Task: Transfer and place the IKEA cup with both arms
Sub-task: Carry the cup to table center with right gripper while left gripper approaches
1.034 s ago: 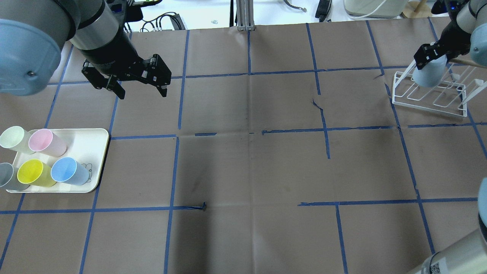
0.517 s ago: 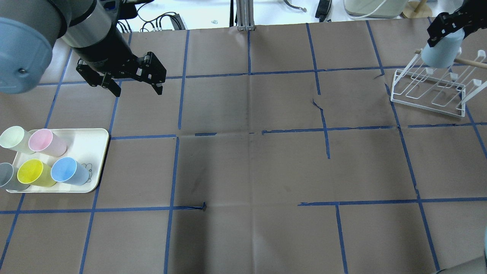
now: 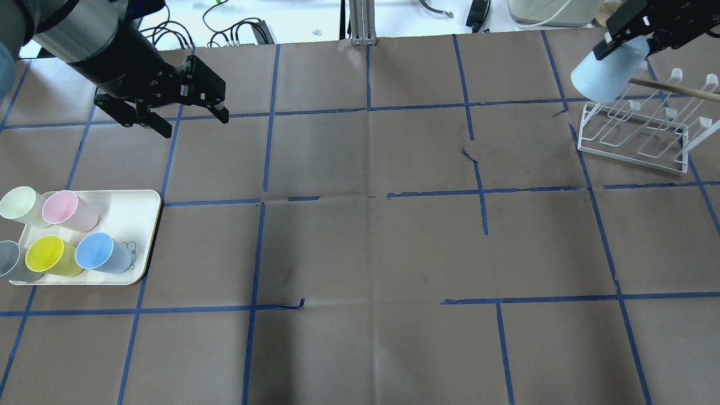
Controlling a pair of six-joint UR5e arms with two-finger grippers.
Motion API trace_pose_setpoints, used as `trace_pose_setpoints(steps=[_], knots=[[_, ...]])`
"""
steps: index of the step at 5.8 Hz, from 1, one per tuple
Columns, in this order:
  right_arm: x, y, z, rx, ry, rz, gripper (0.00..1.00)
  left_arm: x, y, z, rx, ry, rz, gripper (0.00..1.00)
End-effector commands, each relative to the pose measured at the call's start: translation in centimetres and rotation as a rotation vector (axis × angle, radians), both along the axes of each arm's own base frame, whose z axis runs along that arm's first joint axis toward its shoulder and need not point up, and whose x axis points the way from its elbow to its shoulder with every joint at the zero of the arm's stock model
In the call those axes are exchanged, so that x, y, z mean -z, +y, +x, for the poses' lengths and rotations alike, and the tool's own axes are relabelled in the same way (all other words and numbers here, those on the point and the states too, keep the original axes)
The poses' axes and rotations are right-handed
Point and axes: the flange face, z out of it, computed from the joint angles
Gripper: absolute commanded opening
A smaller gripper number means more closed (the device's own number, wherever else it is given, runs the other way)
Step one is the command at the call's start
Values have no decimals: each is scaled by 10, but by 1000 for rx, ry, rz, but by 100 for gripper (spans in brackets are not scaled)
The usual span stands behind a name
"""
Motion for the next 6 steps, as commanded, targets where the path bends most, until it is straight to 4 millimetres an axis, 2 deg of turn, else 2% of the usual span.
trace_pose_setpoints(steps=[1, 2, 4, 5, 6], knots=[[3, 20, 39, 133, -480, 201, 64, 8, 1, 22, -2, 207, 37, 98], [7, 23, 57, 167, -618, 241, 65, 25, 0, 25, 4, 349, 30, 98], [77, 38, 146, 160, -895, 216, 65, 41, 1, 11, -40, 592, 25, 98], [100, 49, 185, 194, -984, 226, 65, 50, 2, 2, -75, 733, 25, 98], [110, 56, 207, 204, -1017, 242, 65, 54, 5, 0, -81, 753, 30, 98]])
